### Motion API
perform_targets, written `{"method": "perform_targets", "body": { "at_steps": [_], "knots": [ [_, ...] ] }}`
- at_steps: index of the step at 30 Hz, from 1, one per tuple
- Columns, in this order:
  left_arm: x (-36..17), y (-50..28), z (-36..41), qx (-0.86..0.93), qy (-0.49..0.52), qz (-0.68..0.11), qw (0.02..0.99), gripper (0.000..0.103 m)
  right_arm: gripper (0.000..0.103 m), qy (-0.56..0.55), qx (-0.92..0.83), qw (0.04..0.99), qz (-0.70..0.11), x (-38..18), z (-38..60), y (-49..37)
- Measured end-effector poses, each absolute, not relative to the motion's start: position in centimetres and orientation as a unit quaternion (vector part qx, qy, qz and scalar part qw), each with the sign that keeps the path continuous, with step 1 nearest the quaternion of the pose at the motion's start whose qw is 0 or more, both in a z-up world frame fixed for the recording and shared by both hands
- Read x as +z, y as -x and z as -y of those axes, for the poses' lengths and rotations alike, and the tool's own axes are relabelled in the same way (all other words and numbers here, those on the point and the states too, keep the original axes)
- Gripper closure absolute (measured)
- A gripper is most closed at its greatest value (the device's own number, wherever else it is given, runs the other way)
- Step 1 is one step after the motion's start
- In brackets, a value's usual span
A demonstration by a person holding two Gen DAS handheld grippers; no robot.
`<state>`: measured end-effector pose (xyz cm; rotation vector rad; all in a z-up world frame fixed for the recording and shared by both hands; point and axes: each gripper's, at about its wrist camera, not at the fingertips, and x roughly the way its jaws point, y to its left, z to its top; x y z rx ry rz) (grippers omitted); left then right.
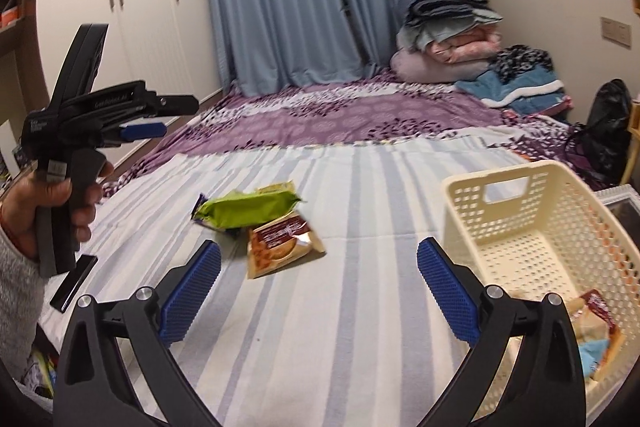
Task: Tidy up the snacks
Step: 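Reach to the bed and grasp the green salty seaweed bag with the left tool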
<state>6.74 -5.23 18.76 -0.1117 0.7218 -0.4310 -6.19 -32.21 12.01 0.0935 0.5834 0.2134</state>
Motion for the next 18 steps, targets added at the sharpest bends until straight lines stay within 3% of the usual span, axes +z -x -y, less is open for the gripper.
{"method": "perform_targets", "body": {
  "at_steps": [7,18],
  "knots": [
    [15.8,-10.6,2.6,-0.215,0.061,-0.380,0.897,0.003,0.005,-0.060,0.140,0.937,-0.315,10.2,30.3,3.5],
    [8.2,-17.3,4.4,-0.322,0.087,-0.466,0.820,0.003,0.005,-0.070,0.156,0.924,-0.341,7.6,29.6,0.6]
  ]
}}
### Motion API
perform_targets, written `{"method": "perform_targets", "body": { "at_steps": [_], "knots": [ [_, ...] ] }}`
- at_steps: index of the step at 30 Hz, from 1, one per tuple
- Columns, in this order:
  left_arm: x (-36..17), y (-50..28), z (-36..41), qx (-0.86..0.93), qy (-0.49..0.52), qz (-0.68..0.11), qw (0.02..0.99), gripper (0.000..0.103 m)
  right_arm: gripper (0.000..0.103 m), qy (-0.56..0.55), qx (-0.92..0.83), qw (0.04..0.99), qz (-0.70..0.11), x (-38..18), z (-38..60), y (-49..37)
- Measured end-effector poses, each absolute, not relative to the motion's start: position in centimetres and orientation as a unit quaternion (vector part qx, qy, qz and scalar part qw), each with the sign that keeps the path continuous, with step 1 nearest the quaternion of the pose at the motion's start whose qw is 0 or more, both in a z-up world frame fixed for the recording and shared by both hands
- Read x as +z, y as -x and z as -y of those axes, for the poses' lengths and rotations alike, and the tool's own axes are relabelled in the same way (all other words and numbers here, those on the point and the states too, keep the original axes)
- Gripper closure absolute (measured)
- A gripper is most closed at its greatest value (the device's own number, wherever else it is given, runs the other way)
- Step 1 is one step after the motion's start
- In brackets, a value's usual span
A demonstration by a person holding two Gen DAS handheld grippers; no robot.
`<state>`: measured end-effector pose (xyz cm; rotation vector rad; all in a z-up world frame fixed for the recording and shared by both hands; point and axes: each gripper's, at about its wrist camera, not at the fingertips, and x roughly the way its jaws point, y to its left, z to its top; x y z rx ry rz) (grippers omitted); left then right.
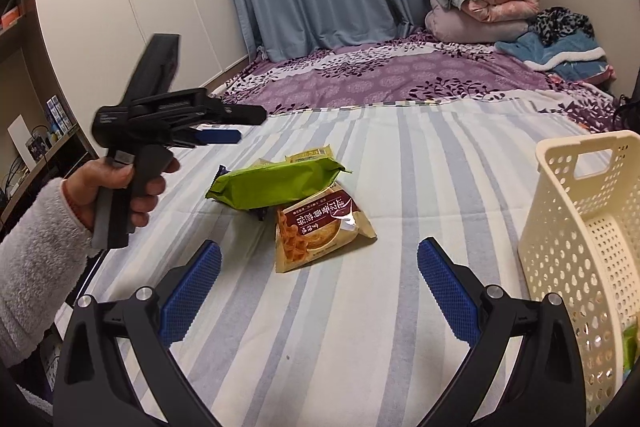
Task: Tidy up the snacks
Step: 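Reach to the bed and grasp the green salty seaweed bag with the left tool, then grasp the brown waffle packet with the right tool while the left tool holds the seaweed bag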
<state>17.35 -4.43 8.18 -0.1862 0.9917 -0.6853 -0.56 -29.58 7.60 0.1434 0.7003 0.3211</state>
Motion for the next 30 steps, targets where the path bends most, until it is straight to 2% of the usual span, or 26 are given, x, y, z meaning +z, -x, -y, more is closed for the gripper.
{"method": "perform_targets", "body": {
  "at_steps": [12,19,30],
  "knots": [
    [4.7,-19.3,6.4,-0.405,0.111,-0.510,0.751,0.003,0.005,-0.086,0.146,0.918,-0.358,6.0,30.5,-1.4],
    [4.4,-16.8,8.0,-0.425,0.046,-0.514,0.744,0.003,0.005,-0.090,0.138,0.917,-0.363,5.4,31.0,-1.4],
    [2.3,-15.6,9.9,-0.402,0.010,-0.542,0.738,0.003,0.005,-0.093,0.127,0.919,-0.361,5.3,31.7,-0.3]
  ]
}}
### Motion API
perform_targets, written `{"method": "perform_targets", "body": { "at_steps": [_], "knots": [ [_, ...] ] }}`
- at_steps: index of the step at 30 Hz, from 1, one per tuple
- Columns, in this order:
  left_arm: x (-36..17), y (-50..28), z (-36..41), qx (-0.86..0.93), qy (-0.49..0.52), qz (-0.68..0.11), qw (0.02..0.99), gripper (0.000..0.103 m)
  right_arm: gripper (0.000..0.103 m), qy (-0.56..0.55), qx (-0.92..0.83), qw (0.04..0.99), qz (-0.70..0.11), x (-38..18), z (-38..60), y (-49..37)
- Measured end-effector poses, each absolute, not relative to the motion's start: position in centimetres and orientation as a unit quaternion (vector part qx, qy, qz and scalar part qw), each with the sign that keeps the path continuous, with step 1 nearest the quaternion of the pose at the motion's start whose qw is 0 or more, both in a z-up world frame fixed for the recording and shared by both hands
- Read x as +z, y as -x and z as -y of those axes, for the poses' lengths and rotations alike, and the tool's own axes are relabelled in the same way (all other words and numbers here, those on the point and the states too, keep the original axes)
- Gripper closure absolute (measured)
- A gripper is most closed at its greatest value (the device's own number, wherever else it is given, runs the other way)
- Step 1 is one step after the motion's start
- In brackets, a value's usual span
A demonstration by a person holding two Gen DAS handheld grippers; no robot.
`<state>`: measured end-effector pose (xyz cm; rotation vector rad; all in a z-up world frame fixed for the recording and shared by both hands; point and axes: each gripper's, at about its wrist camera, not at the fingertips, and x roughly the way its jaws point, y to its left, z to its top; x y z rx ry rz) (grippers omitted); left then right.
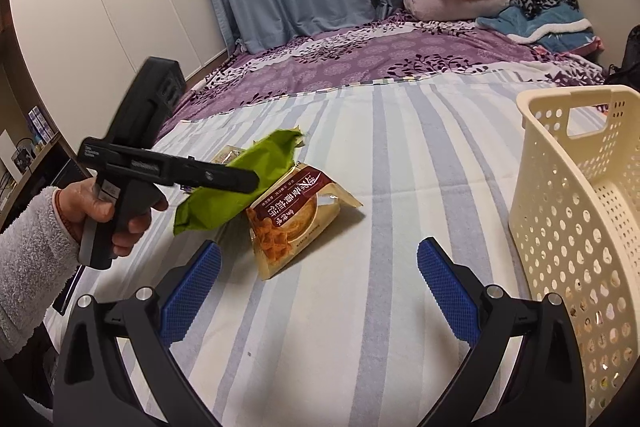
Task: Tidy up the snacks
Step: 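Grasp the brown waffle packet with the right tool while the left tool holds the seaweed bag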
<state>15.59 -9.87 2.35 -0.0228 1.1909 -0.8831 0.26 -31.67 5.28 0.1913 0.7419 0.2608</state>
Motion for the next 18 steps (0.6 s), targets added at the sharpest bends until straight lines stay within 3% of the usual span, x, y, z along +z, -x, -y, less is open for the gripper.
{"method": "perform_targets", "body": {
  "at_steps": [4,6,7,18],
  "knots": [
    [2.3,-15.6,9.6,-0.381,0.030,-0.535,0.754,0.004,0.005,-0.083,0.123,0.920,-0.362,5.1,31.6,0.2],
    [2.4,-15.6,9.1,-0.365,0.040,-0.533,0.762,0.018,0.005,-0.083,0.126,0.918,-0.366,5.0,31.5,0.4],
    [2.5,-15.6,8.8,-0.359,0.043,-0.533,0.765,0.020,0.005,-0.084,0.127,0.918,-0.367,4.9,31.4,0.5],
    [7.6,-11.1,3.8,-0.286,0.036,-0.463,0.838,0.020,0.005,-0.108,0.164,0.895,-0.401,3.5,28.9,-2.3]
  ]
}}
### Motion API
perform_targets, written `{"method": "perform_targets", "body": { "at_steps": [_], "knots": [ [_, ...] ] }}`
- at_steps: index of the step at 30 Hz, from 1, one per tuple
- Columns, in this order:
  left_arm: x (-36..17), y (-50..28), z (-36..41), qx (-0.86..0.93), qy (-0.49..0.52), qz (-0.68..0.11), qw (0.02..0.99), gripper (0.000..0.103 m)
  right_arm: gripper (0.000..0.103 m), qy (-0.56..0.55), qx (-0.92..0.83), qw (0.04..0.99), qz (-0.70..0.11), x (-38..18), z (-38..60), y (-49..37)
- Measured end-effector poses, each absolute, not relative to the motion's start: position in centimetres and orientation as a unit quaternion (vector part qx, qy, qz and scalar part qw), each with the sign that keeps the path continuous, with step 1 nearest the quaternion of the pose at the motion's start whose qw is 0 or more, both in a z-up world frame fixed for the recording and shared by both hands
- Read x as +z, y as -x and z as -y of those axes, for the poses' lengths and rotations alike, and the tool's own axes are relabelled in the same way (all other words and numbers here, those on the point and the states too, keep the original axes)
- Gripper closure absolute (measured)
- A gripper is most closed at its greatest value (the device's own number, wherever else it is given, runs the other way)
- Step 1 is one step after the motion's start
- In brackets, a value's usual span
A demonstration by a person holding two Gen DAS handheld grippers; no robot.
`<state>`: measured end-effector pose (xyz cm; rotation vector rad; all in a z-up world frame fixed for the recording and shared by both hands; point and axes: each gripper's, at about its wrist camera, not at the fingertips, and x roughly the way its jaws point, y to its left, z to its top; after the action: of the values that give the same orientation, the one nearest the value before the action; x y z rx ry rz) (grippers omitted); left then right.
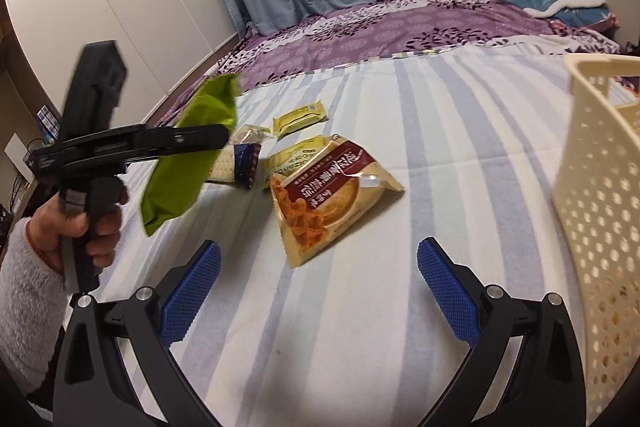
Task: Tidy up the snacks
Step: 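Grasp the brown waffle packet with the right tool while the left tool holds the seaweed bag, then carry the brown waffle packet into the basket and open the right tool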
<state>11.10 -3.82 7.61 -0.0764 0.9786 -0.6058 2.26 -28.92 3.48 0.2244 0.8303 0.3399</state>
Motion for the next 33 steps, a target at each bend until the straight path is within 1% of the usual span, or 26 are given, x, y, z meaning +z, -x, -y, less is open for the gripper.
{"method": "perform_targets", "body": {
  "at_steps": [5,7,13,16,21,28,30,33],
  "knots": [
    [8.9,-8.9,1.4,-0.271,0.052,-0.455,0.846,0.020,0.005,-0.019,0.172,0.908,-0.381,3.3,26.7,-5.2],
    [9.1,-8.1,0.6,-0.270,0.054,-0.454,0.848,0.020,0.005,-0.001,0.175,0.906,-0.385,3.1,26.5,-6.5],
    [9.5,-6.2,-0.4,-0.264,0.058,-0.448,0.853,0.020,0.005,-0.011,0.227,0.882,-0.413,2.0,26.2,-10.3],
    [9.8,-5.7,-0.5,-0.265,0.059,-0.445,0.853,0.020,0.005,0.018,0.243,0.871,-0.427,1.3,25.1,-11.3],
    [10.0,-5.3,-0.3,-0.270,0.060,-0.442,0.853,0.020,0.005,0.075,0.241,0.854,-0.456,-0.4,24.2,-11.8],
    [10.0,-5.1,0.5,-0.272,0.061,-0.441,0.853,0.020,0.006,0.070,0.239,0.854,-0.457,-0.6,24.5,-11.5],
    [10.2,-4.9,0.8,-0.271,0.062,-0.440,0.854,0.020,0.013,0.068,0.229,0.858,-0.456,-0.4,24.8,-11.4],
    [10.4,-4.6,0.8,-0.270,0.064,-0.436,0.856,0.020,0.016,0.053,0.221,0.861,-0.456,-0.2,25.2,-11.0]
  ]
}}
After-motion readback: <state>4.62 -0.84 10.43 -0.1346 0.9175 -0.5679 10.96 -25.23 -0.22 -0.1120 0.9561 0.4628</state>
